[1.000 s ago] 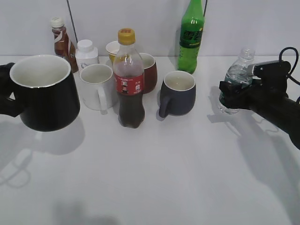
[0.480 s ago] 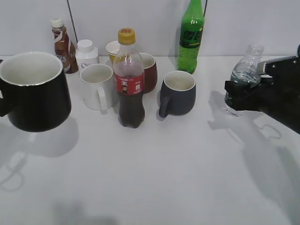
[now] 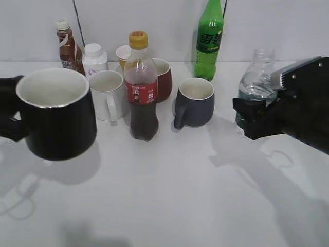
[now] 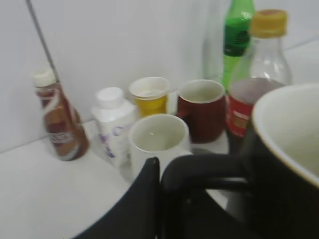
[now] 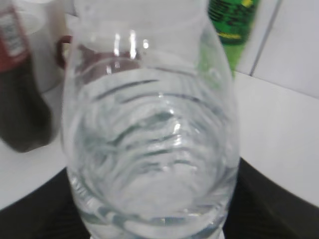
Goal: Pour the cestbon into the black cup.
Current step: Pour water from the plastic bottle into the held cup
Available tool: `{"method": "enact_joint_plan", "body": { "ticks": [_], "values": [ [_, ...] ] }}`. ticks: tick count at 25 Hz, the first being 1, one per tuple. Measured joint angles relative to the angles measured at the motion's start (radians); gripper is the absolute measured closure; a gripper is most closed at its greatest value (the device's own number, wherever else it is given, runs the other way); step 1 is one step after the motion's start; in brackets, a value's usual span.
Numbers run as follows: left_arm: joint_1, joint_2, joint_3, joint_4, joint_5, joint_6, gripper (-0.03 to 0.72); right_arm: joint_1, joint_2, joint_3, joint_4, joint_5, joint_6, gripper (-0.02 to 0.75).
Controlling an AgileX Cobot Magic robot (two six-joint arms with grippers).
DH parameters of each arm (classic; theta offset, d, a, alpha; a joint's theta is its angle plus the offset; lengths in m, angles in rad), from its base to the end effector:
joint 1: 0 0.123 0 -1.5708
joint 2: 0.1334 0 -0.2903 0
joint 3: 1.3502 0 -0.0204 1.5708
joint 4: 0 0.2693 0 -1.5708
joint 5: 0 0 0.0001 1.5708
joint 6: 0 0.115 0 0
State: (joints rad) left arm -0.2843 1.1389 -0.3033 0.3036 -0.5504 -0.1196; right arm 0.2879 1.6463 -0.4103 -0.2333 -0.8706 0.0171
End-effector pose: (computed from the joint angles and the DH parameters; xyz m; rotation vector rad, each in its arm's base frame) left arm 0.2222 -0.0836 0.2074 0.4884 1.7254 -0.2430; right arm 0.2795 0.1039 0.1370 -0.5114 1.7952 0.2714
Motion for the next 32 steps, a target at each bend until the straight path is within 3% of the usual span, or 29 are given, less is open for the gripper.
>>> {"method": "enact_joint_plan", "body": {
  "ticks": [8,14,24,32],
  "values": [
    [-0.063,0.135,-0.005,-0.001,-0.075,0.0,0.648,0.131,-0.106,-0.009,0.014,0.191,-0.059,0.253],
    [-0.14,0.267,-0.056,-0.001,-0.087,0.017,0.648,0.143,-0.134,-0.047,0.014,0.286,-0.069,0.253],
    [-0.191,0.364,-0.113,-0.007,-0.099,0.08,0.648,0.146,-0.143,-0.142,-0.005,0.448,-0.076,0.253],
    [-0.237,0.399,-0.113,-0.025,-0.108,0.12,0.648,0.225,-0.143,-0.18,-0.037,0.492,-0.095,0.253]
  ]
}}
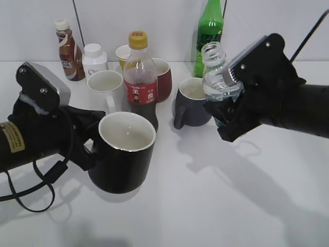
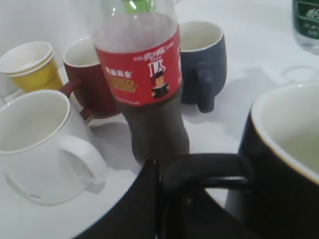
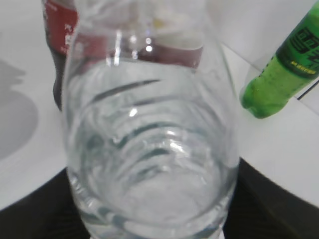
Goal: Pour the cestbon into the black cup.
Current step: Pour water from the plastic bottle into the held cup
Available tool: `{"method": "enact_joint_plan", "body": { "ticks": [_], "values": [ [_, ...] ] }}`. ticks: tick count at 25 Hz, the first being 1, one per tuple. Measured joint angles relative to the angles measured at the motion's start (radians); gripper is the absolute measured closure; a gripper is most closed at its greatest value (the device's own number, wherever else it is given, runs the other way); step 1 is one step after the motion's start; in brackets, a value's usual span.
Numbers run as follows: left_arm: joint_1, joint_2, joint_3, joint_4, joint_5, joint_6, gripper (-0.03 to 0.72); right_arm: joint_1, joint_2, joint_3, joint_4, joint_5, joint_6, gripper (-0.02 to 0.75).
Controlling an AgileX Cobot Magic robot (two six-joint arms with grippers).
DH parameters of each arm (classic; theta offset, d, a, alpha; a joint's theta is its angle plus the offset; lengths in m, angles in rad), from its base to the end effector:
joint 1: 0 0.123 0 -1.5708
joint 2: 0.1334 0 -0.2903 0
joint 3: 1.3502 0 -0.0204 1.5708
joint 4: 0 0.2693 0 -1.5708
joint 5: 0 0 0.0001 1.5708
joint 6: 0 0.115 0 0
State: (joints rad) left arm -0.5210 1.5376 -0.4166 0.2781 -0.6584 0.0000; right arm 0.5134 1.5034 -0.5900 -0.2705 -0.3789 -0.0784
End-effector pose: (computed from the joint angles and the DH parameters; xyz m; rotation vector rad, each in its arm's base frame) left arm 0.2410 -0.1606 0.1472 0.8203 1.7985 -0.3611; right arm 0.2724 0.1666 0.1776 -0.8901 1.8300 0.2156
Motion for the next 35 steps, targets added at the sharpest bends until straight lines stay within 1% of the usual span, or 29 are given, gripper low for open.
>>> {"method": "enact_joint_plan", "body": {
  "ticks": [2,8,11,13,17,23,26,35],
  "values": [
    [0.0,0.0,0.0,-0.009,-0.014,0.005,0.648,0.0,0.0,-0.017,-0.006,0.02,-0.001,0.253],
    [0.0,0.0,0.0,-0.015,-0.024,0.009,0.648,0.0,0.0,-0.047,-0.091,0.085,-0.016,0.253],
    [0.0,0.01,-0.01,-0.015,-0.022,0.01,0.648,0.0,0.0,-0.048,-0.1,0.093,-0.039,0.253],
    [0.0,0.026,-0.031,-0.016,-0.013,0.01,0.648,0.008,0.0,-0.057,-0.103,0.116,-0.072,0.253],
    [-0.008,0.052,-0.074,-0.022,-0.013,0.011,0.648,0.047,0.0,-0.098,-0.103,0.21,-0.165,0.253],
    [-0.067,0.077,-0.099,-0.029,-0.013,0.012,0.648,0.071,0.0,-0.147,-0.103,0.266,-0.294,0.253],
    [-0.081,0.082,-0.113,-0.029,-0.012,0.012,0.648,0.071,0.0,-0.147,-0.104,0.312,-0.369,0.253],
    [-0.089,0.082,-0.18,-0.036,0.026,0.012,0.648,0.071,0.0,-0.147,-0.185,0.319,-0.487,0.253]
  ]
}}
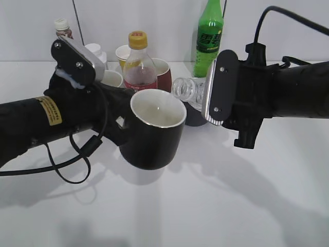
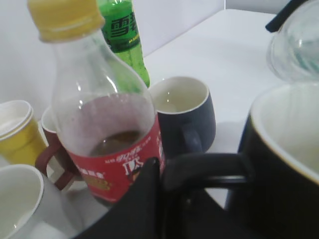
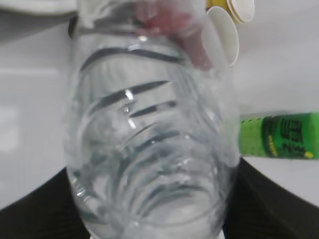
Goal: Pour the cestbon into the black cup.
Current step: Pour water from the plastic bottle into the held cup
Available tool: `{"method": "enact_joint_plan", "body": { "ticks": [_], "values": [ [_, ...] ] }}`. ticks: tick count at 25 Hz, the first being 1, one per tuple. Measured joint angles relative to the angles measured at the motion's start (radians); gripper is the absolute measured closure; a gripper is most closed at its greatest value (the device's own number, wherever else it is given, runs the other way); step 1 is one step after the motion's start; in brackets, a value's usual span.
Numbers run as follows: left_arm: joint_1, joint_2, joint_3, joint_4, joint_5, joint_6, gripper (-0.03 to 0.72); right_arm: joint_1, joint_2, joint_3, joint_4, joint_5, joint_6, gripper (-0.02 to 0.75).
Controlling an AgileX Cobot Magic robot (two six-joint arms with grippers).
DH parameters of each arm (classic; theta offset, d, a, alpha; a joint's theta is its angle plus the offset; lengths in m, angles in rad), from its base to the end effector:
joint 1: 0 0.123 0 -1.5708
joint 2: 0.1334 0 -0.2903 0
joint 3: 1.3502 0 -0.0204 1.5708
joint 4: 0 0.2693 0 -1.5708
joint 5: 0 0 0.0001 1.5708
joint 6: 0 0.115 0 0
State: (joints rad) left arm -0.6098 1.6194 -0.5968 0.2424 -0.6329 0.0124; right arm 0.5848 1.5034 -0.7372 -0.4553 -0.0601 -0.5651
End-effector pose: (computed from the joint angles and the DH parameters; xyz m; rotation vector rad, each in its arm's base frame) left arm 0.2669 -0.2063 0.1683 0.8475 1.7056 -0.4073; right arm 0.2774 0.1873 0.1921 -1.5947 1.5211 -0.2148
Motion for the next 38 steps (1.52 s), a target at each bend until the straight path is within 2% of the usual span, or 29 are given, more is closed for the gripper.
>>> {"method": "enact_joint_plan", "body": {
  "ticks": [11,30,38],
  "values": [
    [-0.038,0.001,0.0,0.004,0.036,0.0,0.648,0.0,0.0,0.0,-0.004,-0.062,-0.205,0.253],
    [-0.04,0.001,0.0,0.013,0.08,0.0,0.648,0.0,0.0,0.0,-0.005,-0.135,-0.42,0.253],
    [-0.04,0.001,0.0,0.019,0.082,0.0,0.648,0.0,0.0,0.0,0.108,-0.187,-0.592,0.253]
  ]
}}
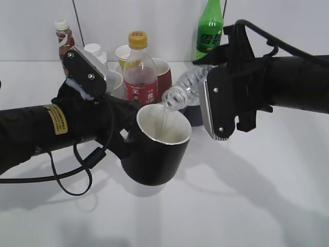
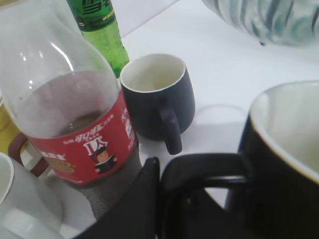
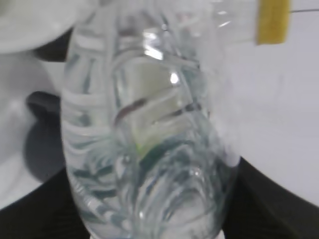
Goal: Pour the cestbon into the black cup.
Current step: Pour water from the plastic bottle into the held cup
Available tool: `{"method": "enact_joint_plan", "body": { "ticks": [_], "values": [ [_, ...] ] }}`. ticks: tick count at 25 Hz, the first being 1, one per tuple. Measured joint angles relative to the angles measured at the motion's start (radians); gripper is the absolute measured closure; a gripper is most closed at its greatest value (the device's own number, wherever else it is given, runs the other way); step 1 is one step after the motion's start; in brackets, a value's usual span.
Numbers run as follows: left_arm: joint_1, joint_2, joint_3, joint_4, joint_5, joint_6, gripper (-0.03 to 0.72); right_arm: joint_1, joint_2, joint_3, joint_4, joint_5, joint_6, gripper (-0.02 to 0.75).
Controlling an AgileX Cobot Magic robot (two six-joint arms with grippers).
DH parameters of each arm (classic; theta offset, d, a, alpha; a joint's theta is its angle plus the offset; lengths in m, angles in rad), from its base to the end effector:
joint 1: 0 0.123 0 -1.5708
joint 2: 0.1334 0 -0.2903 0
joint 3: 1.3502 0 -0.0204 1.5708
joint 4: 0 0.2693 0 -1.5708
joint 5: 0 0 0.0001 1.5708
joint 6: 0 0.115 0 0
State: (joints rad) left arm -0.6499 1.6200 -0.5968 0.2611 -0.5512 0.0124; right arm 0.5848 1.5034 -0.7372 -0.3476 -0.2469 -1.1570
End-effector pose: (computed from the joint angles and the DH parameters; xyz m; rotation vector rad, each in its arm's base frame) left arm 0.2563 -0.2143 0.1593 0.9327 1.7568 -0.4026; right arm 0.2823 0.1983 0.2099 -1.7948 0.9915 -0.4908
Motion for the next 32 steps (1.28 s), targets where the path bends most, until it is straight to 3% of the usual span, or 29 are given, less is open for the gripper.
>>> {"method": "enact_joint_plan", "body": {
  "ticks": [32],
  "values": [
    [0.0,0.0,0.0,0.002,0.0,0.0,0.648,0.0,0.0,0.0,0.088,-0.06,-0.083,0.253]
  ]
}}
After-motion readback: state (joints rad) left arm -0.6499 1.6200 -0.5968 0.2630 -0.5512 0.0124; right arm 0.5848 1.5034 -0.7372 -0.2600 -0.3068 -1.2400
